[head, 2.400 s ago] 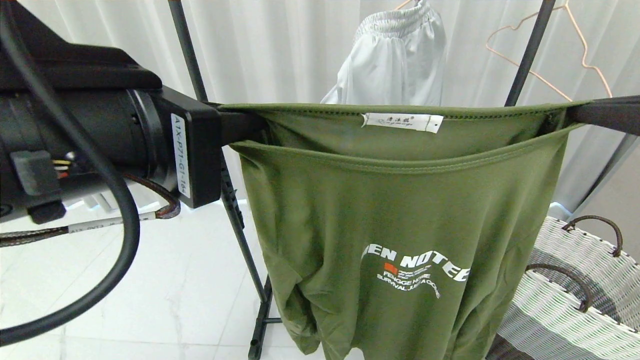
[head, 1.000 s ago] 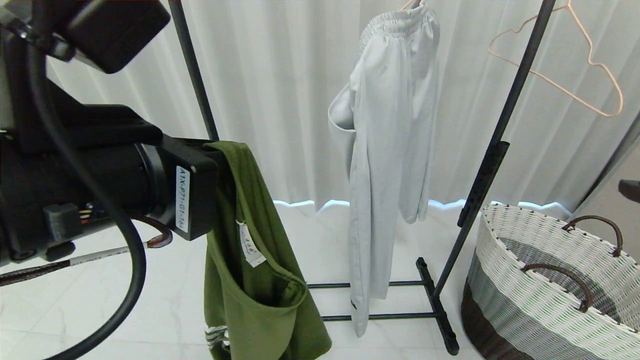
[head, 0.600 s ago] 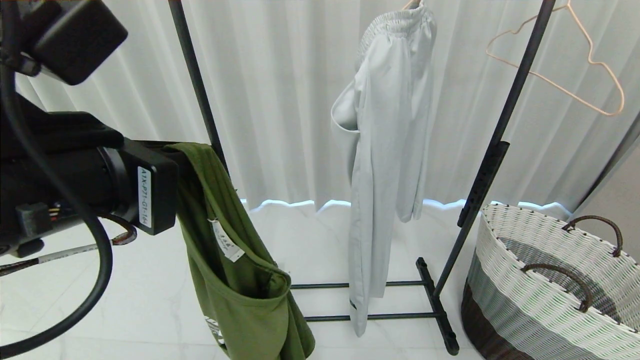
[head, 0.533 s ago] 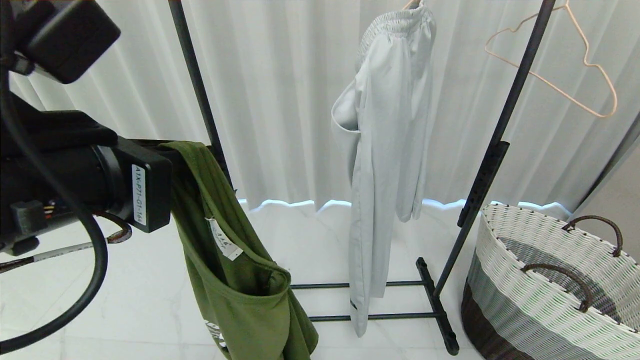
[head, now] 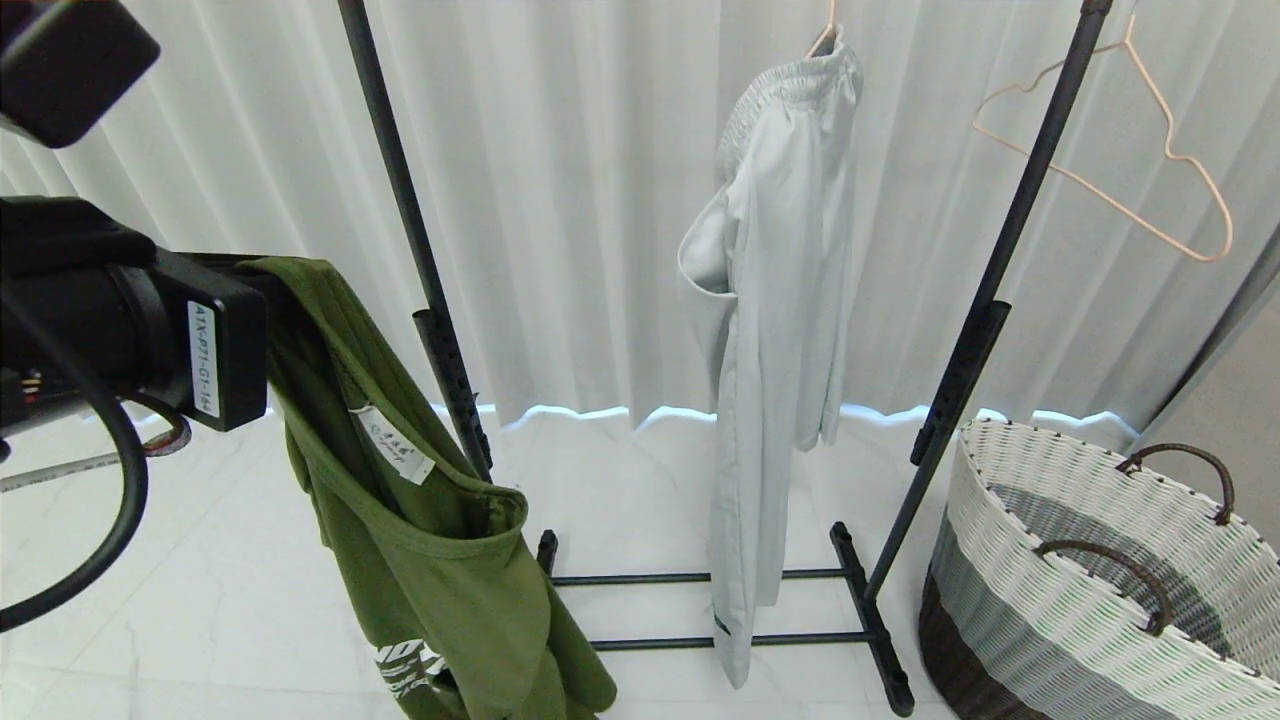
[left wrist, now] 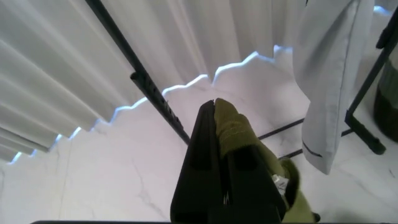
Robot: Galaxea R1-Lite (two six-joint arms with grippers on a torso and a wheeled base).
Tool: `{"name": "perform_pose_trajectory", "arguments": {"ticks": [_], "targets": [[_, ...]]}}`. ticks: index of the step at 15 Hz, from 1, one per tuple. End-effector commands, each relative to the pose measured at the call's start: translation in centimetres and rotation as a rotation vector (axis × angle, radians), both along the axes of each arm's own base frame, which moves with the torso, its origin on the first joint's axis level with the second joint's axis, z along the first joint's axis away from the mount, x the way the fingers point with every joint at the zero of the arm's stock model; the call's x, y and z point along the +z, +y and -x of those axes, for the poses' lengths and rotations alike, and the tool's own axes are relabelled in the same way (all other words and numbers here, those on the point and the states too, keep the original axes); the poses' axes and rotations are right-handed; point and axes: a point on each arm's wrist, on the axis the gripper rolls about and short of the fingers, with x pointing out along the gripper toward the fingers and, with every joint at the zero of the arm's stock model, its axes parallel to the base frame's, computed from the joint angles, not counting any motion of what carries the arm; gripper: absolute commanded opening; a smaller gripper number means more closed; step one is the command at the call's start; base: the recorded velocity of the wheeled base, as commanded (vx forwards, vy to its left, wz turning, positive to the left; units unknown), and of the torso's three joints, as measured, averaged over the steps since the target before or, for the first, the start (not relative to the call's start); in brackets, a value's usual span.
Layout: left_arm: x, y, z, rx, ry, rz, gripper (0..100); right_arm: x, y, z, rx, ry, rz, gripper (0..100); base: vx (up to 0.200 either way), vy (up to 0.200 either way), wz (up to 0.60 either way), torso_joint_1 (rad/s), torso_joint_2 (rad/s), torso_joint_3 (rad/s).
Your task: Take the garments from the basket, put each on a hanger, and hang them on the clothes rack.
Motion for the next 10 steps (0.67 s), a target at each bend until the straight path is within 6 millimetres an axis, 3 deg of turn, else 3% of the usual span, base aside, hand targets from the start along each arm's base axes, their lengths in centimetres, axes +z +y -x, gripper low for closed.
{"name": "perform_pose_trajectory", "arguments": {"ticks": [1, 10], "targets": [[-0.09, 0.13, 0.2, -0.013, -0.001, 0.008, 0, 0.06, 0.13, -0.26, 0.018, 0.0, -0.051, 100, 0.0, 0.0, 0.0, 0.144, -0.43, -0.266], [0.31, 0.6, 0.86, -0.029, -0.028, 0.027, 0, 0.05, 0.43, -0.97, 0.043, -0.004, -0.145, 100, 0.0, 0.0, 0.0, 0.186, -0.47, -0.281]]}}
